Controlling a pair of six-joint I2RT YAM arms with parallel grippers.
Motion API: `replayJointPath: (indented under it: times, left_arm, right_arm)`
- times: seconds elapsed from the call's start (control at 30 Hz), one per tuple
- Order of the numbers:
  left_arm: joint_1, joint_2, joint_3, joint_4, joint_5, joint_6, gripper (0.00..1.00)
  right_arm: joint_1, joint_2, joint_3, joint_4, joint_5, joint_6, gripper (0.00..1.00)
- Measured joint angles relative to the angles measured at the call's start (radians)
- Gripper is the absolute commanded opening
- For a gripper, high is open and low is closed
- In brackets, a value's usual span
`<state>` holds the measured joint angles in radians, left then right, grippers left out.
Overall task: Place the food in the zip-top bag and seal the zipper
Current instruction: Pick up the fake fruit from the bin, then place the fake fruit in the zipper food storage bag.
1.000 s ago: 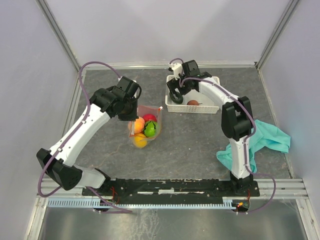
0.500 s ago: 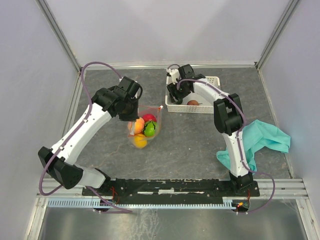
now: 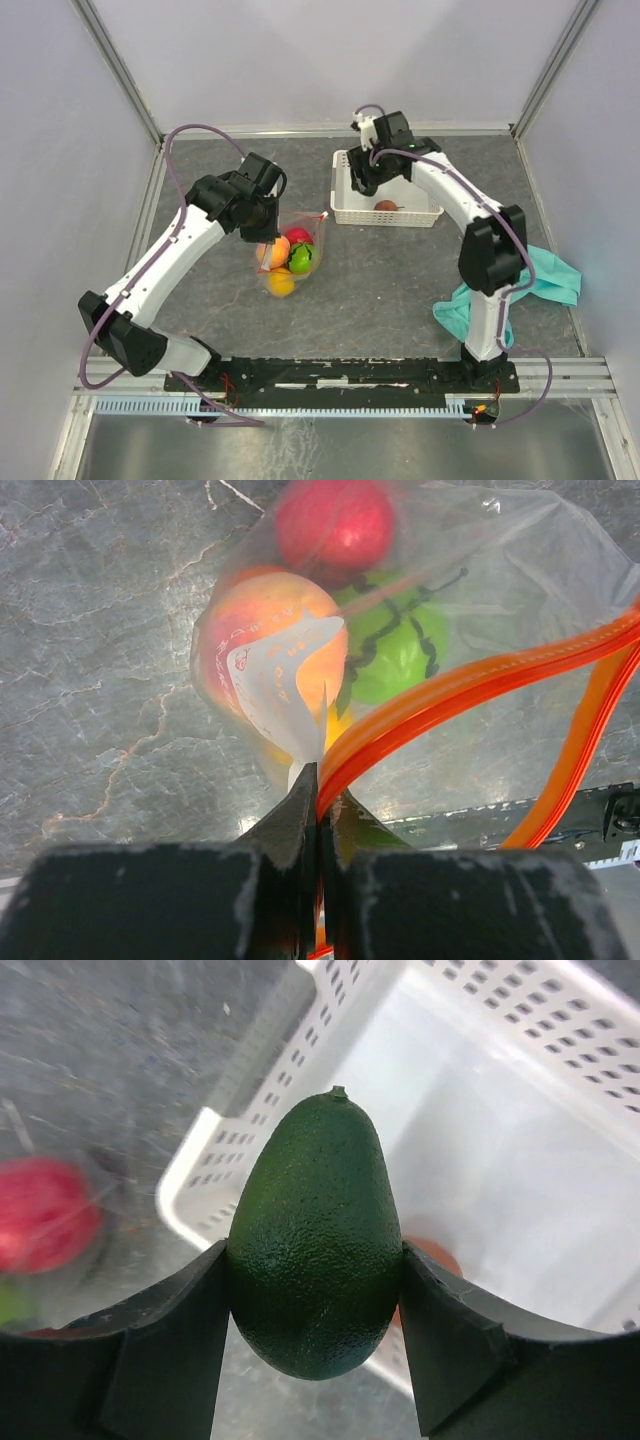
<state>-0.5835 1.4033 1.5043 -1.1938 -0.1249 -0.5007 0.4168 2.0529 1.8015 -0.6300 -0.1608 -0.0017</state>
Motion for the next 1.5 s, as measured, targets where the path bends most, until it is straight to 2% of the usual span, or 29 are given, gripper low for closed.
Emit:
replayJointPath:
  times: [0.13,0.3,0.57,0.83,1.03,1.1,1.17,1.43,1.5]
  left_arm:
    - [0.0,0.01,0.002,0.011,0.008,0.0,0.03]
    - [0.0,0.027,0.014,0.026,0.031,0.0,0.03]
    - [0.0,0.043,0.02,0.053,0.055,0.0,0.03]
    - [0.0,0.043,0.003,0.078,0.077,0.0,0.03]
    - [0.0,0.038,-0.019,0.099,0.086,0.0,0.03]
    - [0.0,0.031,-0.03,0.103,0.085,0.0,0.03]
    - [0.0,0.023,-0.04,0.105,0.085,0.0,0.03]
    - [0.0,-0.011,-0.055,0.122,0.107,-0.001,0.03]
    - [0.0,-0.016,-0.055,0.127,0.11,-0.001,0.03]
  right_arm:
    - [0.005,-0.163,-0.007,-0.044,0.004,0.1,0.23]
    - [0.044,-0.315,-0.038,-0.113,-0.027,0.252,0.23]
    - [0.312,-0.462,-0.052,-0.234,-0.069,0.526,0.2]
    - [0.393,-0.486,-0.111,-0.254,-0.091,0.753,0.24]
    - [0.408,-0.406,-0.153,-0.203,-0.098,0.871,0.27]
    - [0.411,-0.383,-0.158,-0.177,-0.089,0.908,0.3]
    - [0.414,-0.367,-0.159,-0.15,-0.075,0.94,0.36]
    - [0.417,-0.352,-0.159,-0.097,0.048,1.0,0.72]
    - [0.417,-0.352,-0.159,-0.089,0.065,1.002,0.79]
